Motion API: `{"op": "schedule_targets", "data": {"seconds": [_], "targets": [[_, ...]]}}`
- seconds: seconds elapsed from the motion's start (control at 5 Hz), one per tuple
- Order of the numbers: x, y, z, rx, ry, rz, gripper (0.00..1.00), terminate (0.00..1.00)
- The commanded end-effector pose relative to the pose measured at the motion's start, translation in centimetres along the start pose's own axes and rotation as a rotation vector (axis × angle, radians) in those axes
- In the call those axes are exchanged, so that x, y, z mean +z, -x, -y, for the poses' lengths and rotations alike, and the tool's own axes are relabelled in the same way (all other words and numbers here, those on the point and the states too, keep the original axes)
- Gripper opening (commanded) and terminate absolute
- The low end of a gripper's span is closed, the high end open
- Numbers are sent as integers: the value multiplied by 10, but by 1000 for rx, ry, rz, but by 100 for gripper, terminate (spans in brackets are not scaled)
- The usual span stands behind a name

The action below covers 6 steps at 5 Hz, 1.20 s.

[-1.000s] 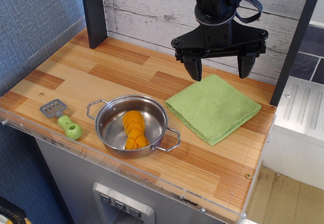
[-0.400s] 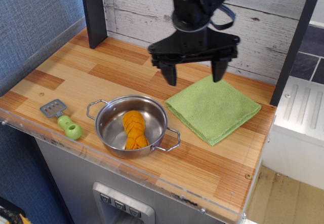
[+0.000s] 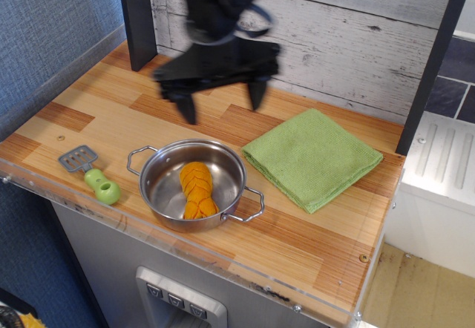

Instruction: Pick green knife and place it on green cloth

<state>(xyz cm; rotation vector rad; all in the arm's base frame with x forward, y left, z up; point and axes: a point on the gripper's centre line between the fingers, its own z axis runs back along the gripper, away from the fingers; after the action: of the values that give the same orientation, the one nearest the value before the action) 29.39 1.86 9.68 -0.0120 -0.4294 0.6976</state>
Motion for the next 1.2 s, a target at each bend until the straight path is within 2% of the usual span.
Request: {"op": "schedule_targets", "data": {"seconds": [0.0, 0.2, 0.4, 0.8, 1.0], "targets": [[19, -17, -55, 205, -70, 78, 100, 0], [22, -20, -81, 275, -138, 94, 100, 0], [10, -15, -106, 341, -171, 83, 100, 0], [-12, -3, -136, 370, -264, 49, 100, 0], [-20, -4, -144, 388, -289, 39, 100, 0]]}}
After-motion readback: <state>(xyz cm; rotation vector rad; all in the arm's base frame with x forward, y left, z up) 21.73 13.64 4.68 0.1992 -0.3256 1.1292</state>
